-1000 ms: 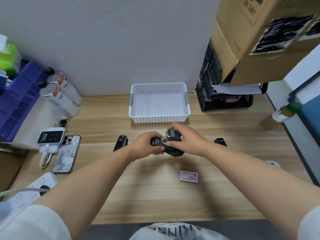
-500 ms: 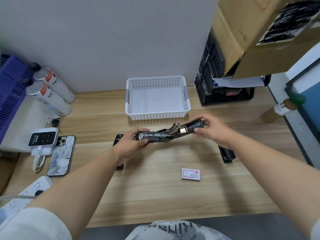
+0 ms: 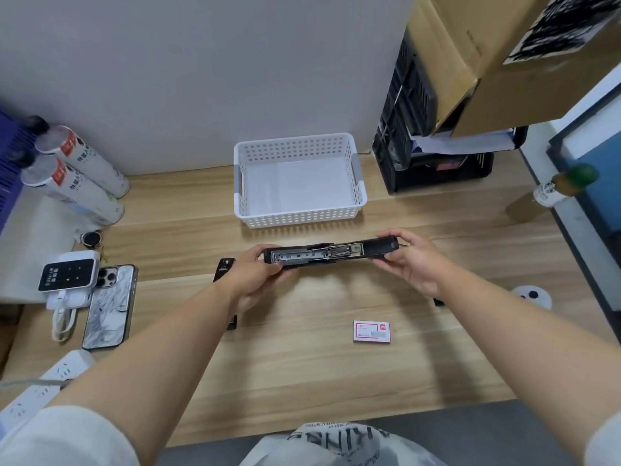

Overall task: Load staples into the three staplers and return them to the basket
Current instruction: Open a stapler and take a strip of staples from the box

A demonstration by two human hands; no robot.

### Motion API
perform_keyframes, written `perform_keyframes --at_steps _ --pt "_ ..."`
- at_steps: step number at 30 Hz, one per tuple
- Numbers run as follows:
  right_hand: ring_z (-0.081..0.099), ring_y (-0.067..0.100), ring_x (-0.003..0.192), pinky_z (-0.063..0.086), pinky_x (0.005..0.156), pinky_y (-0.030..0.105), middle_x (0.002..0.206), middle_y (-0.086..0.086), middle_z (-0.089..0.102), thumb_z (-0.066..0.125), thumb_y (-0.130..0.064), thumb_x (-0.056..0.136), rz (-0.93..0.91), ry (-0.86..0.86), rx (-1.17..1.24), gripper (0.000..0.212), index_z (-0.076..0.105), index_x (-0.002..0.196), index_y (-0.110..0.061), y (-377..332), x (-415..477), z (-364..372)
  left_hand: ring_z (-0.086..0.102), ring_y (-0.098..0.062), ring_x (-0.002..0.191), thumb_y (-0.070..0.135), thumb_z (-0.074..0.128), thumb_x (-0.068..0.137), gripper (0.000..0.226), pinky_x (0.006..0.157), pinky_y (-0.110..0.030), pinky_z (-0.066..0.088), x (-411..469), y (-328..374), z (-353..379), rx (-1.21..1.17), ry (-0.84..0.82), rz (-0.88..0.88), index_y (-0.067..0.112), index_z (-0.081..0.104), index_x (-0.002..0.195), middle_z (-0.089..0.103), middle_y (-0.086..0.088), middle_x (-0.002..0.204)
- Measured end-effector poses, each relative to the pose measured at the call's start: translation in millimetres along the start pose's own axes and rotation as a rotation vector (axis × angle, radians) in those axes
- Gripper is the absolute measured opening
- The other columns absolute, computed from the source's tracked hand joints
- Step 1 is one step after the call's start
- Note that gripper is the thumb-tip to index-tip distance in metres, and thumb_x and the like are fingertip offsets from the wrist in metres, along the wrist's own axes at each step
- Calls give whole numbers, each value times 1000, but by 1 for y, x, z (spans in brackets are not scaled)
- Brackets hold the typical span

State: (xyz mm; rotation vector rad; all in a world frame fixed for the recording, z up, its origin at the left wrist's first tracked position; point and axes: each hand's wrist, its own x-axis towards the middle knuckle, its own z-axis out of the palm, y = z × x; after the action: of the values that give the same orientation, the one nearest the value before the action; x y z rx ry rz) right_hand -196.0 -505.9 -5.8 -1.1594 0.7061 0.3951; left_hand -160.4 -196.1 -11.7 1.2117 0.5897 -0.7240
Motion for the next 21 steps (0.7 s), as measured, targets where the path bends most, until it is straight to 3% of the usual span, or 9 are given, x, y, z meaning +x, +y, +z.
perform_keyframes --at_steps 3,7,10,12,15,17,21 --pt "63 40 116 61 86 38 134 26 53 42 25 88 14 33 -44 49 66 118 -5 4 -2 7 74 -32 99 -11 51 99 30 77 -31 62 6 -11 8 118 143 33 -4 51 128 66 -25 122" --pt "65 39 113 60 86 39 134 27 55 47 22 88 21 49 -92 48 69 114 -11 7 -5 6 74 -28 83 -10 52 99 30 67 -26 63 16 -24 7 161 241 33 -3 48 127 66 -26 116" --pt "64 35 101 61 86 41 135 29 53 50 20 87 0 74 -93 47 70 115 -13 11 -7 3 73 -28 78 -10 54 98 23 67 -27 63 25 -32 6 259 282 33 2 50 117 64 -25 112" --pt "63 34 97 61 85 41 134 29 53 52 18 88 -33 77 -87 47 69 116 -14 14 -6 3 72 -28 73 -8 55 97 18 73 -35 65 32 -36 5 353 331 38 8 51 103 62 -23 110" --pt "65 30 88 60 88 45 125 25 58 53 16 88 -65 95 -110 47 69 118 -17 16 -7 6 71 -32 86 1 66 94 21 89 -48 60 37 -40 3 549 422 61 12 51 104 63 -19 116" --pt "67 25 82 58 92 48 116 22 60 54 16 89 -80 105 -133 47 68 120 -18 18 -8 6 70 -34 94 13 72 89 35 87 -42 58 37 -42 2 729 492 91 15 46 113 64 -15 111" --pt "68 13 72 57 94 49 102 14 59 55 12 92 -107 91 -171 47 65 125 -19 19 -12 7 65 -33 90 21 74 87 29 77 -33 51 39 -43 2 908 553 174 19 48 100 57 -11 112"
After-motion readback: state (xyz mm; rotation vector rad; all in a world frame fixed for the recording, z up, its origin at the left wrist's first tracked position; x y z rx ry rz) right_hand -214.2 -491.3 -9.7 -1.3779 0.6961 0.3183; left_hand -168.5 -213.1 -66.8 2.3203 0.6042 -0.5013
